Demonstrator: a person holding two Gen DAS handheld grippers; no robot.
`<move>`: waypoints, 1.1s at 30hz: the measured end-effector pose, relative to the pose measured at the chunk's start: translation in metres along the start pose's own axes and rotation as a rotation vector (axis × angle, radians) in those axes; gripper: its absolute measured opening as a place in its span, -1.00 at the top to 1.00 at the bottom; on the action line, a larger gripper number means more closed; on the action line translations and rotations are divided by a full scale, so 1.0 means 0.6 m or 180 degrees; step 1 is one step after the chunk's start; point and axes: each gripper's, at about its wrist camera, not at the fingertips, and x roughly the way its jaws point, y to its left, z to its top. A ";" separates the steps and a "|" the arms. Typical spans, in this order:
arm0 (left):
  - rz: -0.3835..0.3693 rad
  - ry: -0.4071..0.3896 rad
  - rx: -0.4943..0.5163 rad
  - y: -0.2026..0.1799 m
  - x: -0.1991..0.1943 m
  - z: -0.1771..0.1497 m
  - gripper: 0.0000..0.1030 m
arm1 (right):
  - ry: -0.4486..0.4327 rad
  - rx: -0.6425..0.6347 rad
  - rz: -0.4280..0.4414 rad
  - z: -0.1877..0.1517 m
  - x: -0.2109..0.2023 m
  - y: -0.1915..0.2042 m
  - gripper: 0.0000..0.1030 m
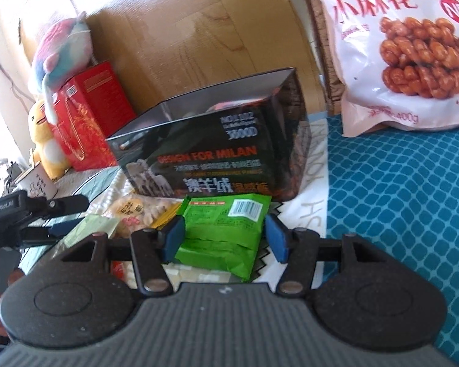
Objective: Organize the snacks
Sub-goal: 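Reach for and grasp the peanut snack bag with the left gripper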
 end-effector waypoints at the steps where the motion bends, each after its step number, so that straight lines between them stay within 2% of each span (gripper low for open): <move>1: 0.0003 0.0000 0.0004 -0.001 0.000 0.000 -0.49 | 0.0004 -0.0031 0.0011 0.000 0.000 0.002 -0.13; 6: 0.0002 0.0004 0.0003 0.000 0.001 0.000 -0.49 | 0.0030 -0.0082 0.0071 0.000 0.002 0.004 -0.11; 12: -0.0008 0.0020 0.0014 0.000 0.002 0.001 -0.49 | 0.0116 -0.0315 0.0301 -0.006 0.001 0.020 -0.09; 15: -0.0018 0.0025 0.0004 0.001 0.002 0.001 -0.49 | 0.0180 -0.0498 0.0607 -0.019 -0.010 0.036 -0.07; 18: -0.0025 0.0032 0.0003 0.001 0.003 0.001 -0.49 | 0.0329 -0.0652 0.1068 -0.037 -0.026 0.052 -0.08; 22: -0.0034 0.0041 0.0004 0.001 0.002 0.001 -0.49 | 0.0423 -0.0914 0.1270 -0.062 -0.044 0.082 -0.13; 33: -0.0078 0.0069 0.0001 -0.001 0.001 0.001 -0.49 | 0.0339 -0.0482 0.1149 -0.059 -0.077 0.057 -0.13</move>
